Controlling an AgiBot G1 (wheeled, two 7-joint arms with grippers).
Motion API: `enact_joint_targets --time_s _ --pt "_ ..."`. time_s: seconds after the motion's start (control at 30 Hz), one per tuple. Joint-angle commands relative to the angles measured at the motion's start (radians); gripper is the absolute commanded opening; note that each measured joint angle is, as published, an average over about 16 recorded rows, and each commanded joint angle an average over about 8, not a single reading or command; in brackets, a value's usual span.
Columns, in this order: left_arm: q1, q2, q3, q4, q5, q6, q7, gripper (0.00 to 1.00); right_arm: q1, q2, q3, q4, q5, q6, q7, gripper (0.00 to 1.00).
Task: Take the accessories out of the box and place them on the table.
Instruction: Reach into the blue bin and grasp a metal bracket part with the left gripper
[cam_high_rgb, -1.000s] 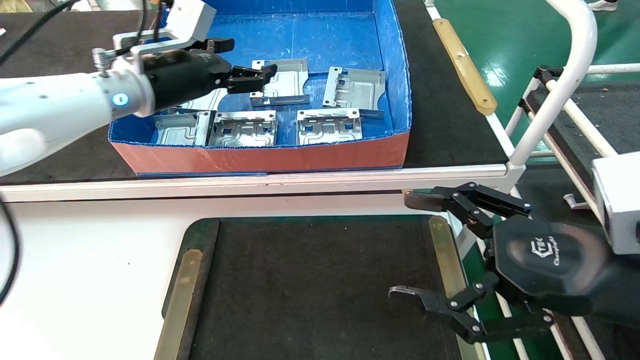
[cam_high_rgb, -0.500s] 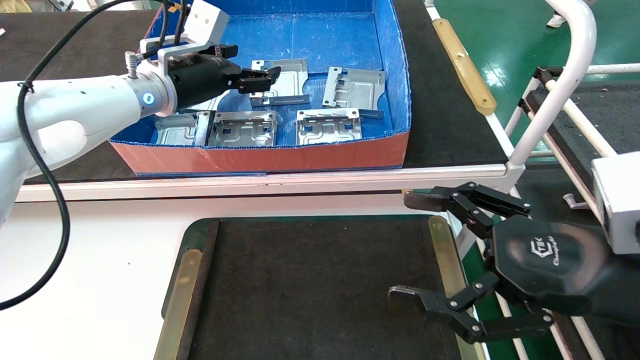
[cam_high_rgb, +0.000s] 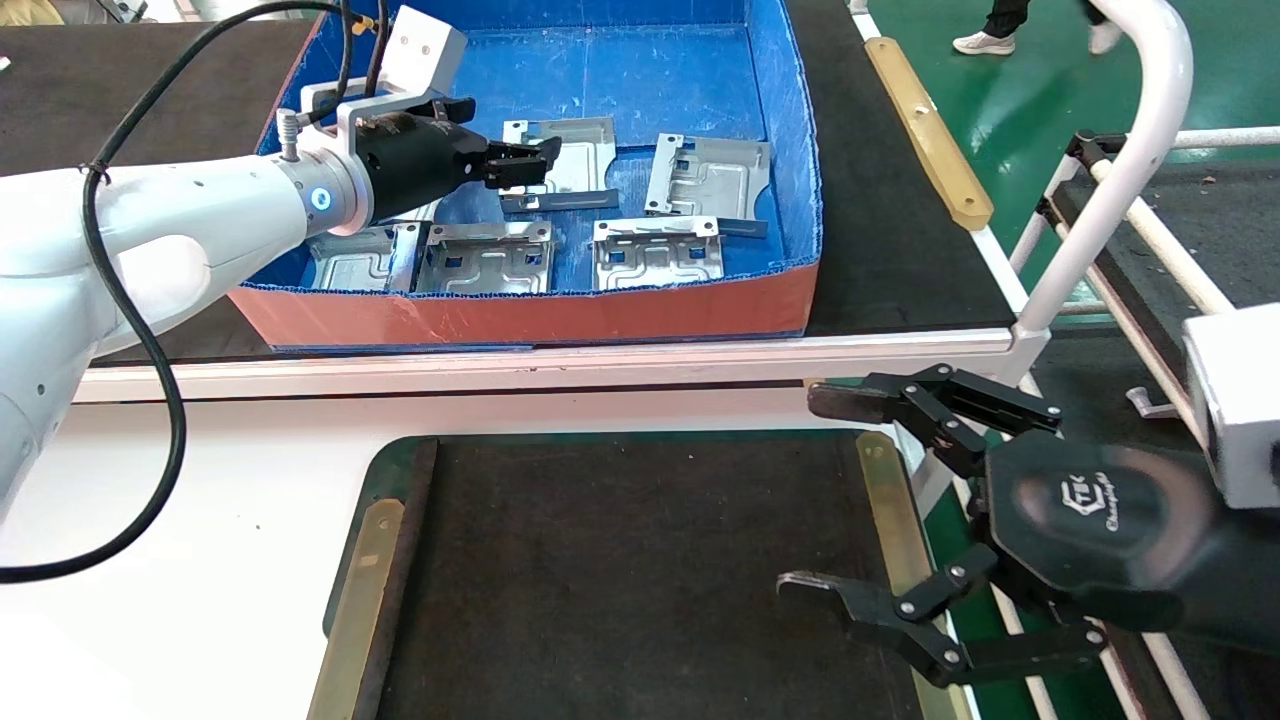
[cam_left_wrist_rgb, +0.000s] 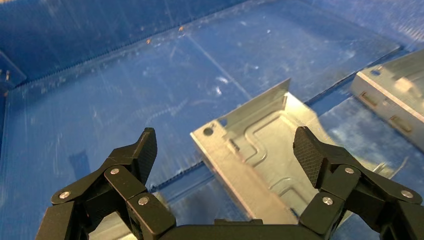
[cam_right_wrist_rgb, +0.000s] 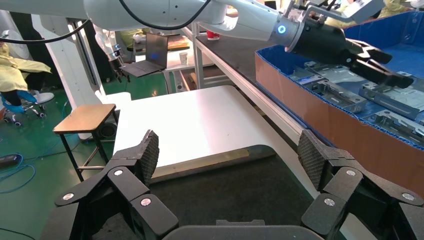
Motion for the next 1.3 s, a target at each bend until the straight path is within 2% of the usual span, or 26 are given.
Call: enact_joint_targets --time_s 0.03,0.3,0.37,0.57,0.63,1.3 --pt "-0.004 0.006 -0.001 0.017 -0.002 -0.008 0.010 1.00 0.000 0.000 0.000 0.000 0.000 0.000 0.000 1.00" --pt "-0.006 0.020 -0.001 0.054 -0.016 -0.027 0.034 1.00 0.000 0.000 0.000 0.000 0.000 0.000 0.000 1.00" --pt "-0.007 0.021 -0.001 0.060 -0.019 -0.029 0.036 0.86 0.000 0.000 0.000 0.000 0.000 0.000 0.000 0.85" --pt "-0.008 0.023 -0.001 0.067 -0.024 -0.032 0.037 0.11 0.000 0.000 0.000 0.000 0.000 0.000 0.000 0.10" --pt "-0.008 0.023 -0.001 0.066 -0.023 -0.031 0.037 0.00 0.000 0.000 0.000 0.000 0.000 0.000 0.000 0.00" --pt "-0.006 0.021 0.000 0.057 -0.020 -0.028 0.036 0.00 0.000 0.000 0.000 0.000 0.000 0.000 0.000 0.00"
